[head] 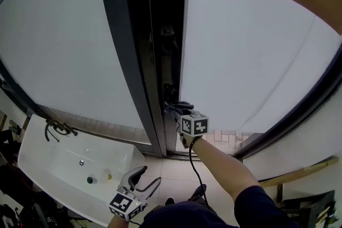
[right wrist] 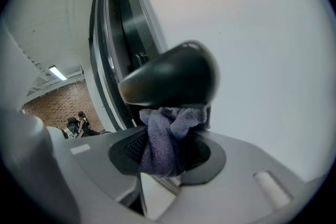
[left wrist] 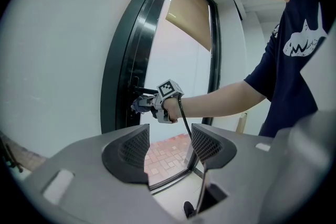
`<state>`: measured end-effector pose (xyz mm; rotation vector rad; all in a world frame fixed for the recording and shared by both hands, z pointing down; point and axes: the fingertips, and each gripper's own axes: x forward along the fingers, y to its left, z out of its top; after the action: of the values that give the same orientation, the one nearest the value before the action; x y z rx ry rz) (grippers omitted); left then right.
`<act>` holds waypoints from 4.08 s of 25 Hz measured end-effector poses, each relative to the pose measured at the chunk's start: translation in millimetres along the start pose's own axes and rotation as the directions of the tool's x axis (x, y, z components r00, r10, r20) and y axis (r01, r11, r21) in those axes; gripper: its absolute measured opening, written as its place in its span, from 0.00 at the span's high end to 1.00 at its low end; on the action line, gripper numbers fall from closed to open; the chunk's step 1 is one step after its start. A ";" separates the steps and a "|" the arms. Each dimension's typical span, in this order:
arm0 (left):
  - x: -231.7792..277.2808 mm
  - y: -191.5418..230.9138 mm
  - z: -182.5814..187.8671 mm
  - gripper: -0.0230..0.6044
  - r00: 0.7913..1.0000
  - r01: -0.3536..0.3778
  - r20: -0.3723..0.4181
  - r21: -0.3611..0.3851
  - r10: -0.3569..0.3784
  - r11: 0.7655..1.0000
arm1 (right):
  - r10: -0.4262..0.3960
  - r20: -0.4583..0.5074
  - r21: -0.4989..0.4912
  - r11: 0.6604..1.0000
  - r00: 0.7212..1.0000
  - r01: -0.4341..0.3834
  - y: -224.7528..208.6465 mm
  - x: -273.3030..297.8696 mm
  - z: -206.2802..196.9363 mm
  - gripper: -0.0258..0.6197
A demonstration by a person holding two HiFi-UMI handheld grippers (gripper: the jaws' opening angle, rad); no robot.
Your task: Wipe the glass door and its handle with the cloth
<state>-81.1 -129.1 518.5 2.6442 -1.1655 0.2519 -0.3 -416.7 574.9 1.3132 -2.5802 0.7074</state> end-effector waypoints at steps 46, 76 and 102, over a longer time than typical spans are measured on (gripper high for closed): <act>16.5 -1.8 -11.3 0.57 0.999 -0.039 -0.036 -0.014 0.038 0.999 | 0.086 -0.078 0.044 0.996 0.993 -0.083 0.4 36.2 -62.3 0.74; -5.9 -25.3 -12.1 0.57 0.997 0.082 0.011 0.040 -0.083 0.996 | 0.136 -0.058 -0.104 0.985 0.989 -0.141 40.3 -86.7 -89.4 0.73; -10.8 -179.7 -19.8 0.57 0.943 0.326 0.024 0.142 -0.332 0.935 | -0.050 0.303 -0.282 0.949 0.952 0.140 119.3 -442.7 -122.2 0.73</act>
<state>44.0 1.5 508.0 2.9239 -0.7195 0.2123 162.5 20.4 488.1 1.5218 -2.6793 0.0957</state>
